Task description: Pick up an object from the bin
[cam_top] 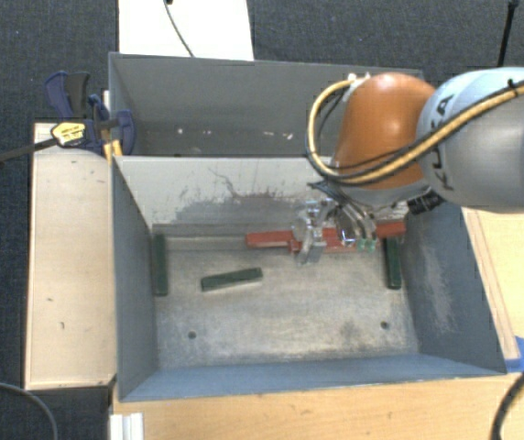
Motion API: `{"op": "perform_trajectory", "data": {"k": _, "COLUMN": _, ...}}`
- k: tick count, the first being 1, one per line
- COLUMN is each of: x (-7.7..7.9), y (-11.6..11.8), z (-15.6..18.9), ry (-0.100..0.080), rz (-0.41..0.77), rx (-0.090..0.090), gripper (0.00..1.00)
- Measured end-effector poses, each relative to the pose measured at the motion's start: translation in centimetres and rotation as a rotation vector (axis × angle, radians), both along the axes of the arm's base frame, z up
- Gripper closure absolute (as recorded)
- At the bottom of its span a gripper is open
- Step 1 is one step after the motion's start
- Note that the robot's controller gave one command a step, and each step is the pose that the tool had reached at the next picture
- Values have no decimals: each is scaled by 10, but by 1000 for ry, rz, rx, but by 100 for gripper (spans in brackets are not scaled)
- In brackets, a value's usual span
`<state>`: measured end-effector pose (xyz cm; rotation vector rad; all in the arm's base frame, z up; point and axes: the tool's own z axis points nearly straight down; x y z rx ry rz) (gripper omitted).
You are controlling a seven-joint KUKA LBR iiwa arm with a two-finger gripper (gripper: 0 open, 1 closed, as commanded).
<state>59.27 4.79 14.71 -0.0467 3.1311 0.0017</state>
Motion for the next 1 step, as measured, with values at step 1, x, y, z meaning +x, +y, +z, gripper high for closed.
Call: {"op": "perform_trajectory", "data": {"k": 1, "x": 1, "y": 0, "z": 24, "ry": 4, "rz": 0, "rx": 0, "gripper": 100}}
